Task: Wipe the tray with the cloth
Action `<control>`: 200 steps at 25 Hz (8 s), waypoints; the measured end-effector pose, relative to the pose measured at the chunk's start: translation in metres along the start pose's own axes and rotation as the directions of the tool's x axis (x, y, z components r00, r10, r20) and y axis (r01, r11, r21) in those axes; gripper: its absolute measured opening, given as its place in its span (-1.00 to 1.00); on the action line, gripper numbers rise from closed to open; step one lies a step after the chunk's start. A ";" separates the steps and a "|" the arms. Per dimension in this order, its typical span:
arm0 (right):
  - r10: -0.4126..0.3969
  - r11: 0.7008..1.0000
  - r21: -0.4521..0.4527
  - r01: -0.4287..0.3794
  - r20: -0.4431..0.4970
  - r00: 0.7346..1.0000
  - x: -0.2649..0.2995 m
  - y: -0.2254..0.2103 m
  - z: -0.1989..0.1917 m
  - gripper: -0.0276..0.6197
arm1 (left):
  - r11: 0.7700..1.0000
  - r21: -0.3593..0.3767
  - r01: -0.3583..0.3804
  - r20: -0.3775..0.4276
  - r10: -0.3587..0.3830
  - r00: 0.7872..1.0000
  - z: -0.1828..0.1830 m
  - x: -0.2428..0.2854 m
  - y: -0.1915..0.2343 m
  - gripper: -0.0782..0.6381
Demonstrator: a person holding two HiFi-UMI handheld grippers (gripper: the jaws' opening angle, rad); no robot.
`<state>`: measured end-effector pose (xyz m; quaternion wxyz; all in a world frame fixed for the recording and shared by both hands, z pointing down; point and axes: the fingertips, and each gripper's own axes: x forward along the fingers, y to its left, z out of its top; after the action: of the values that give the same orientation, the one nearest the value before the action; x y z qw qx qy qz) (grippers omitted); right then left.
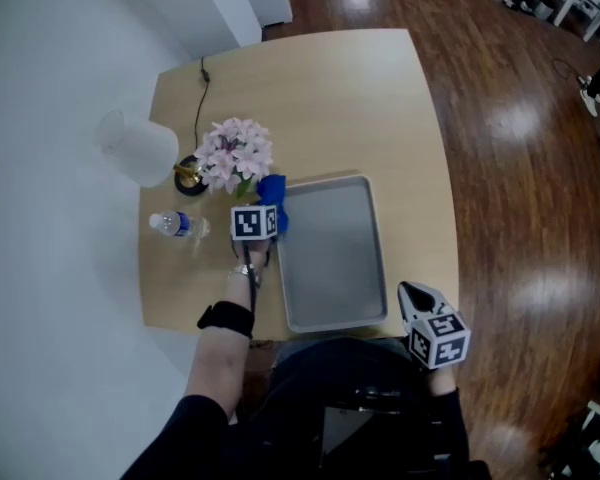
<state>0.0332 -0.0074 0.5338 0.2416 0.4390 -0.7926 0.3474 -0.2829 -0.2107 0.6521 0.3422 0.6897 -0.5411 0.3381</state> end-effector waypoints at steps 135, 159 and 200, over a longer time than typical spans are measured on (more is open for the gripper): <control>0.077 0.994 0.076 -0.075 -0.021 0.997 0.007 -0.076 -0.017 -0.90 | 0.940 0.248 0.235 -0.118 -0.212 0.970 0.039 0.074 -0.255 -0.43; 0.039 0.992 0.124 -0.037 -0.020 0.999 0.013 -0.076 -0.020 -0.90 | 0.648 0.684 0.334 -0.259 -0.211 0.942 0.067 0.082 -0.218 -0.44; 0.075 0.997 -0.005 -0.076 -0.014 0.997 0.023 -0.020 0.000 -0.90 | 0.996 -0.080 0.035 0.082 -0.029 0.996 -0.055 -0.071 -0.068 -0.44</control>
<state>0.0395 -0.0274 0.5561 0.2352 0.4055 -0.8079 0.3571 -0.2345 -0.1158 0.6143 0.3532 0.6970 -0.5566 0.2822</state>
